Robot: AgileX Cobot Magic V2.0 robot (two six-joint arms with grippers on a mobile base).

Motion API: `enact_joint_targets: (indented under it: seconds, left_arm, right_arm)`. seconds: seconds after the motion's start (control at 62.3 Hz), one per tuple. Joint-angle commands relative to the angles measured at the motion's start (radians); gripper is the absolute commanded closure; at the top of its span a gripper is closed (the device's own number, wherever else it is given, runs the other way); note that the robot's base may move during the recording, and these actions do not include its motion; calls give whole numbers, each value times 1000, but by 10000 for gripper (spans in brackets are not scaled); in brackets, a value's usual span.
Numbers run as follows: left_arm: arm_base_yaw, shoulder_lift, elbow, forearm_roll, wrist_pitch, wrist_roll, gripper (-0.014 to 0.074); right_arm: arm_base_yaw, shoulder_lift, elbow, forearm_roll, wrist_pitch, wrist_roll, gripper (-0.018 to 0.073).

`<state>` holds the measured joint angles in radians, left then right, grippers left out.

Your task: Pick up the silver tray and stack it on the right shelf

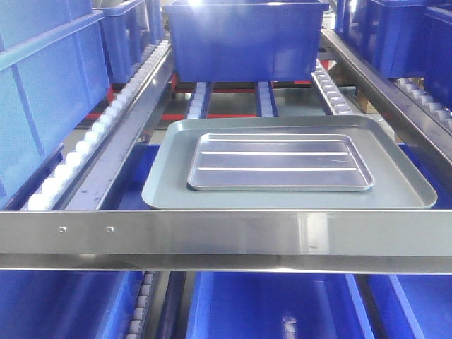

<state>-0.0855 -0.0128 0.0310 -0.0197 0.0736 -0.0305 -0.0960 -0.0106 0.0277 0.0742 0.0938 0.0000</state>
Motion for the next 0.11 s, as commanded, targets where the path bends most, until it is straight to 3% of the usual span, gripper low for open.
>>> enact_joint_targets:
  seconds: [0.0,0.096]
  left_arm:
    - [-8,-13,18,-6,-85,1,697]
    - [-8,-13,18,-6,-85,1,697]
  right_arm:
    - [-7,-21,-17,-2,-94,0,503]
    - [-7,-21,-17,-2,-94,0,503]
